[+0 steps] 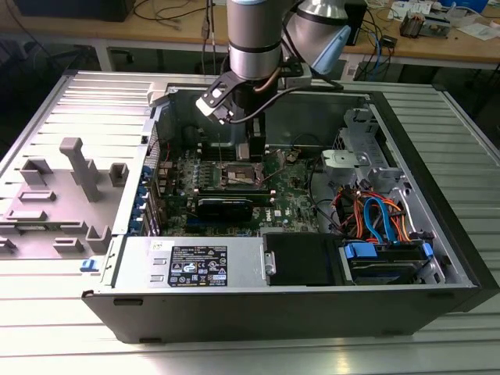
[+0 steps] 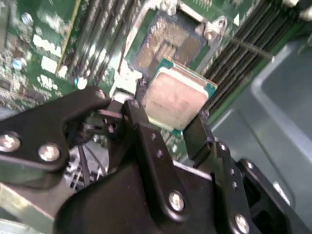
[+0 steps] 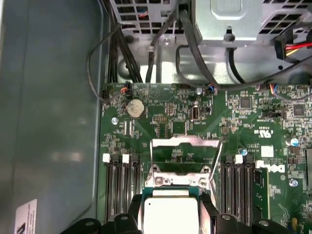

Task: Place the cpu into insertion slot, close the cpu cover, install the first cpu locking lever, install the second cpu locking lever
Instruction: 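Place the cpu into insertion slot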

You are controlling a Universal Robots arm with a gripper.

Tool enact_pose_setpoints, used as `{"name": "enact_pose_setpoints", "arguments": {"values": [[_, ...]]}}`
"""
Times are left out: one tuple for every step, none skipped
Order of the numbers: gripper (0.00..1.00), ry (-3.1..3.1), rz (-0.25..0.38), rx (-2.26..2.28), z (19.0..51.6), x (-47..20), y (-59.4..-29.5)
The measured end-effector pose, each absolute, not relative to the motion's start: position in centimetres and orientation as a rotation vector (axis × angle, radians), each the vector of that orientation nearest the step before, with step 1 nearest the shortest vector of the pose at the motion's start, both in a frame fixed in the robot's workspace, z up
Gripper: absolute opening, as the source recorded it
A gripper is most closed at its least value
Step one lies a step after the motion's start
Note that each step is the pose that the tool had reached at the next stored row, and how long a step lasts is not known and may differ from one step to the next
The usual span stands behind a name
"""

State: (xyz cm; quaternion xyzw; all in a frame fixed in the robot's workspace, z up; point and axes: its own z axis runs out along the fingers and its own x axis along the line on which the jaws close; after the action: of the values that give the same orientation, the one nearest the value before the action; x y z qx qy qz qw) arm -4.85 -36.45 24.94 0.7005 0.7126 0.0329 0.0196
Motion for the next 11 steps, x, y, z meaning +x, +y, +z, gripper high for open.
{"name": "enact_pose_setpoints", "arguments": {"values": [[0.54, 2.212, 0.102, 2.174, 24.8, -4.9, -36.4], [0.54, 2.212, 0.103, 2.174, 24.8, -4.9, -36.5], [0.54, 2.212, 0.104, 2.174, 24.7, -4.9, -36.4], [0.54, 2.212, 0.104, 2.174, 24.6, -4.9, -36.4], [0.54, 2.212, 0.103, 2.174, 24.5, -4.9, -36.5], [0.54, 2.212, 0.103, 2.174, 24.3, -5.0, -36.6], [0.54, 2.212, 0.104, 2.174, 24.1, -5.0, -36.8], [0.54, 2.213, 0.104, 2.173, 23.8, -5.1, -37.0], [0.54, 2.213, 0.104, 2.174, 23.7, -5.2, -37.1], [0.54, 2.213, 0.103, 2.173, 23.4, -5.5, -37.2], [0.54, 2.213, 0.103, 2.173, 23.2, -5.7, -37.2]]}}
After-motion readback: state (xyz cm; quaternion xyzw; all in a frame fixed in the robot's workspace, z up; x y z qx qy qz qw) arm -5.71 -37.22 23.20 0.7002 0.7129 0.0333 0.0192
